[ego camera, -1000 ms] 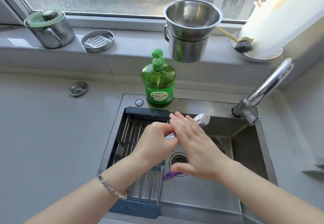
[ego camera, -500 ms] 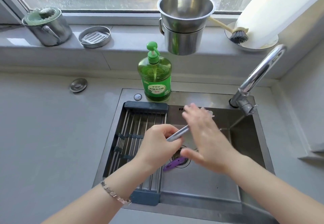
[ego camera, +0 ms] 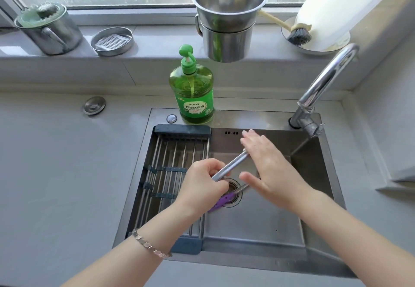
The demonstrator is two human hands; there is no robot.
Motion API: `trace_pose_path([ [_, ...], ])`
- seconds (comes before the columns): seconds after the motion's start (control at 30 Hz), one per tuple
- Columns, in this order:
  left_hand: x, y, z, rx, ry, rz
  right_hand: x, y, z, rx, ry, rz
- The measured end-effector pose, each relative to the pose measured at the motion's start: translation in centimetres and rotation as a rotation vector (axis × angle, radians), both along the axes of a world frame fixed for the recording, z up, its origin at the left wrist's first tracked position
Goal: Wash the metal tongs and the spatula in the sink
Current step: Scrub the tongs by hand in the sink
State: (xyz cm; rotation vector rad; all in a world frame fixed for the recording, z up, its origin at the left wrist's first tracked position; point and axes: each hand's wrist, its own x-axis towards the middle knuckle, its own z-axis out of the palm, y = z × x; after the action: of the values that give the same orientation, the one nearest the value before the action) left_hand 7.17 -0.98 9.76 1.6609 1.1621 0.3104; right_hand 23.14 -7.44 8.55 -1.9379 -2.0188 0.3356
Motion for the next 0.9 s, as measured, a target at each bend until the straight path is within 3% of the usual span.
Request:
trace_pose_path([
  [0.17, 0.2, -0.3, 0.2, 0.039, 0.015, -0.020, -2.1, -0.6, -0.5, -0.031, -0.111, 0.198],
  [0.3, 0.0, -0.5, -0.1, -0.008, 0.017, -0.006, 1.0, 0.2, 0.0, -0.032, 0.004, -0.090],
  [0.47, 0.2, -0.8, -0.1, 0.000, 0.036, -0.013, -1.9, -0.4, -1.3, -0.056, -0.106, 0.098],
  [0.57, -0.2, -1.0, -0.6, -0.027, 0.041, -0.002, -0.1, 0.1, -1.4, -0.041, 0.194, -0.174],
  [0.67, -0.6, -1.1, -0.7, -0.028, 0.038, -0.022, 0.4, 0.1, -0.6, -0.090, 0.912, -0.607],
  [0.73, -0.7, -1.1, -0.7, -0.007, 0.047, -0.047, 0.2, 0.3, -0.3, -0.079, 1.360, -0.784],
  [0.8, -0.7, -1.3, -0.7, 0.037, 0.074, -0.087, 0.0, 0.6, -0.2, -0.143, 1.510, -0.880],
  [0.9, -0.7, -1.7, -0.5, 0.095, 0.086, -0.143, 0.1, 1.1, -0.1, -0.196, 1.479, -1.013],
])
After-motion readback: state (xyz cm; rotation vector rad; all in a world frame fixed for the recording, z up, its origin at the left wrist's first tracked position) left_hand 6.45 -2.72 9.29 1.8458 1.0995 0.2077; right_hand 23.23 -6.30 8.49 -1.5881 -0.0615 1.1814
